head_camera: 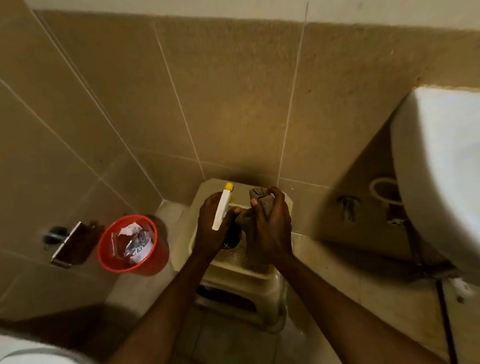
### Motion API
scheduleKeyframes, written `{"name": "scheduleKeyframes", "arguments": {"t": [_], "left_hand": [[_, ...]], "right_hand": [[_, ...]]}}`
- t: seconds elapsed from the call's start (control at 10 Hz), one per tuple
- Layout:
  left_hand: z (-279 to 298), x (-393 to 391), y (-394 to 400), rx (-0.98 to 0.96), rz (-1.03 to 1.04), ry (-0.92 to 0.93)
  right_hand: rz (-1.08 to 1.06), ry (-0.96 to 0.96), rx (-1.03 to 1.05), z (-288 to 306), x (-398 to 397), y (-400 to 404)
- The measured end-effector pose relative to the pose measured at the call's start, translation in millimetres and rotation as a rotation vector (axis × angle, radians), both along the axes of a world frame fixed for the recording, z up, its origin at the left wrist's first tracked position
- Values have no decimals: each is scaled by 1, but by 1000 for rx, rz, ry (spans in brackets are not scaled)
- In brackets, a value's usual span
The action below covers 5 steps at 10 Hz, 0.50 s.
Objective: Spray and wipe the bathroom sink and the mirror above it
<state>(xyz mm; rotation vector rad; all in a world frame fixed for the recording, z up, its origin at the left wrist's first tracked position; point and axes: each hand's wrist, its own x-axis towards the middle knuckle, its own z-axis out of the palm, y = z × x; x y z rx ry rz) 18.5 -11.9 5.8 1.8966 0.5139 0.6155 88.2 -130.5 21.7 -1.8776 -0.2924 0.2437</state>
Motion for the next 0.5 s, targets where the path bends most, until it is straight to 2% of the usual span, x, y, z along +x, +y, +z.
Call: {"name": "scheduleKeyframes", "arguments": {"t": [0.1,0.3,0.4,0.5], "left_hand": [[-29,-3,0,-20,11,64],[-43,-5,3,-82,-11,32],[-47,-4,11,-41,-107,85],[-43,-13,21,-92,-217,183]], "right_hand": [[-19,2,-42,-24,-5,3],[-36,-15,-107,-47,-7,8],[-15,-31,-212,-55,-6,11],[12,-47,-352,-50,-10,12]]}}
